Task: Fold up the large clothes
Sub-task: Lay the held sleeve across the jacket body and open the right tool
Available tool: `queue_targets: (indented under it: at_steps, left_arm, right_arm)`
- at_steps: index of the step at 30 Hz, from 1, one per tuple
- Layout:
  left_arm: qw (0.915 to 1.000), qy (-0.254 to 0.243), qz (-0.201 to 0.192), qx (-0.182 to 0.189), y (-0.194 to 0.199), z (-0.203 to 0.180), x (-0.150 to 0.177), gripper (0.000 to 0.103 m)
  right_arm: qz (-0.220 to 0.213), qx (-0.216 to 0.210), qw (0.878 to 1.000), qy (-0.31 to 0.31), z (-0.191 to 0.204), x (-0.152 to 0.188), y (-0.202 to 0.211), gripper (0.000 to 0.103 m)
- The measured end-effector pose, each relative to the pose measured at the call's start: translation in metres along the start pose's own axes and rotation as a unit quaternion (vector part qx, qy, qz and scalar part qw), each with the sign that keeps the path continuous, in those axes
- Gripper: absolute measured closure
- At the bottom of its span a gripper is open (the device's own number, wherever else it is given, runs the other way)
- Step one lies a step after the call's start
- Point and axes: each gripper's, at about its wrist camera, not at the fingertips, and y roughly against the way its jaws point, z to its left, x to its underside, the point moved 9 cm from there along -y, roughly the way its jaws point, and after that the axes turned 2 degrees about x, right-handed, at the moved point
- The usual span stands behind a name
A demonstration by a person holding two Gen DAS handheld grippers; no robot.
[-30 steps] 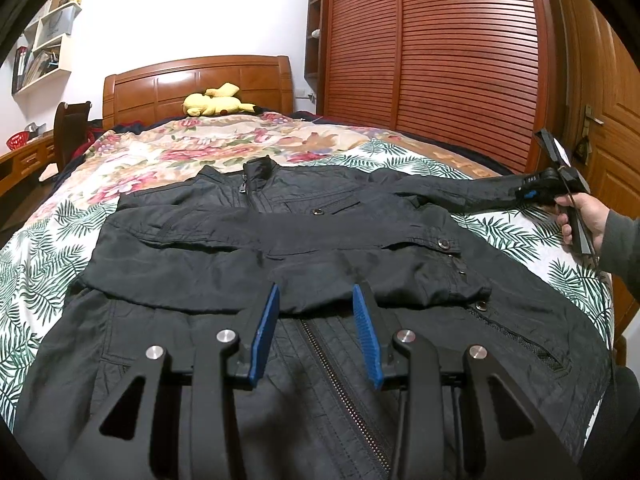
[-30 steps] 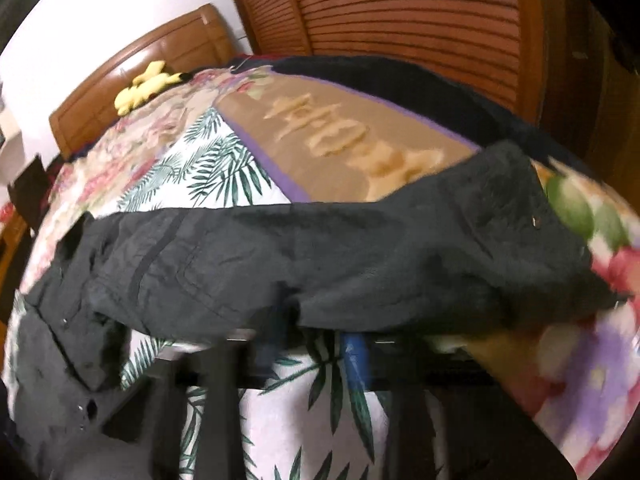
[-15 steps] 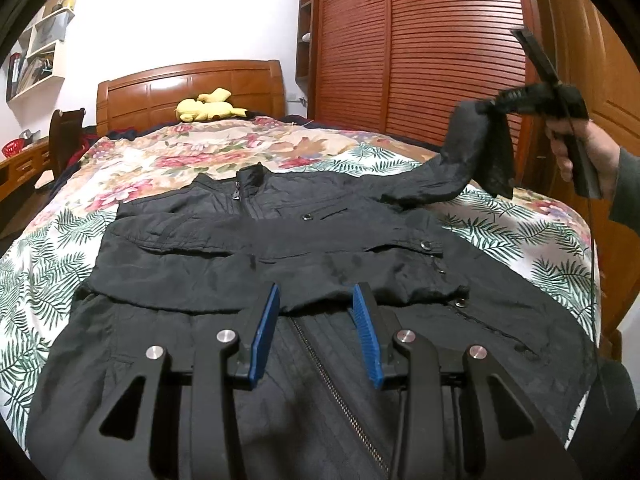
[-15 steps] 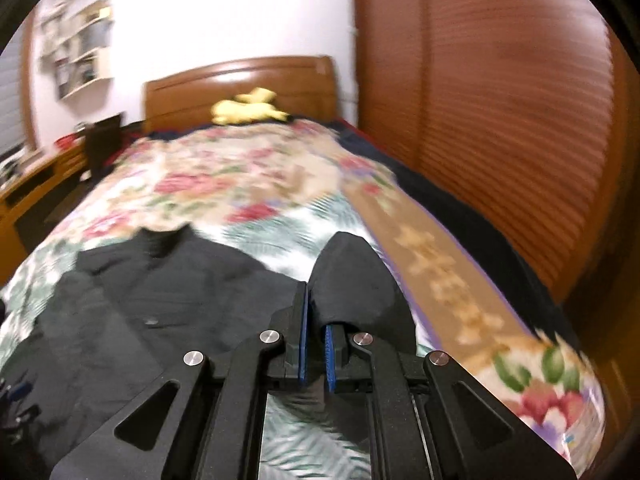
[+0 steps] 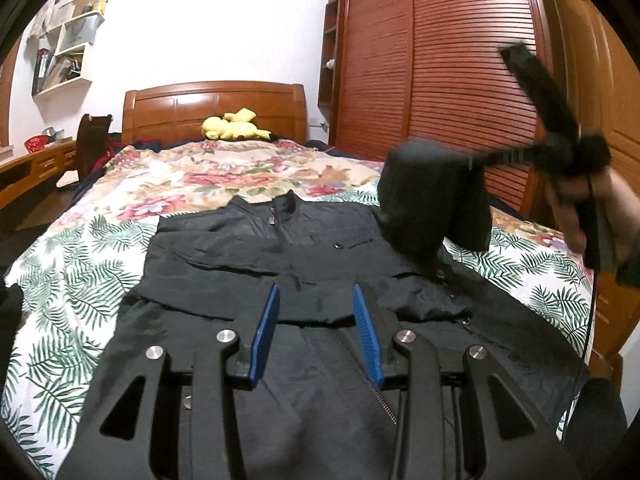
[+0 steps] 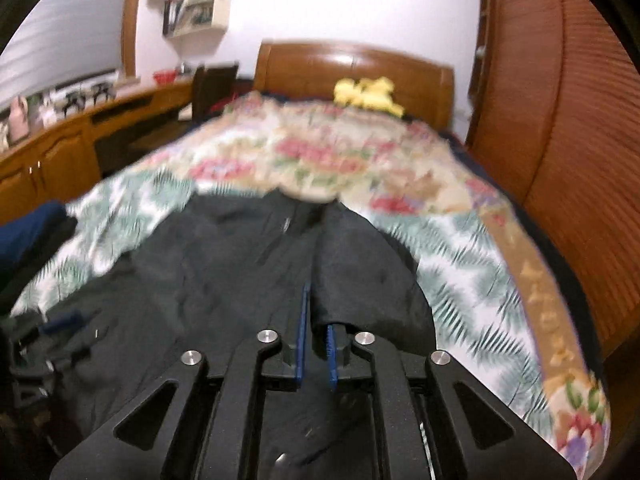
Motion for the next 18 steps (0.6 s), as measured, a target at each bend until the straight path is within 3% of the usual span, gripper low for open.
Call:
queue_targets:
  at_steps: [4,7,13,18]
  left_arm:
    - [1.0,0.004,-0.005,-0.001,0.009,0.005,-0.001,0.066]
    - [0.9999,0.007,-0.01,-0.002,0.014,0.01,-0.002,0.066]
    - [0.9998,0.016,-0.01,-0.003,0.017,0.015,-0.001,0.066]
    - [0.9998,0.014,-0.009,-0.005,0.018,0.015,0.0,0.066]
  right_arm:
    - [0.059,-0.006,0.998,0.004,0.023,0.044,-0.021,0.084]
    - [0.078,-0.014,0.997,0.011,0.039,0.067,-0.022,0.078]
    - [0.073,-0.025,0.997,0.012,0.055,0.079,-0.008,0.071]
    - [0.059,-0.023,0.998,0.023,0.058,0.076,0.003,0.06]
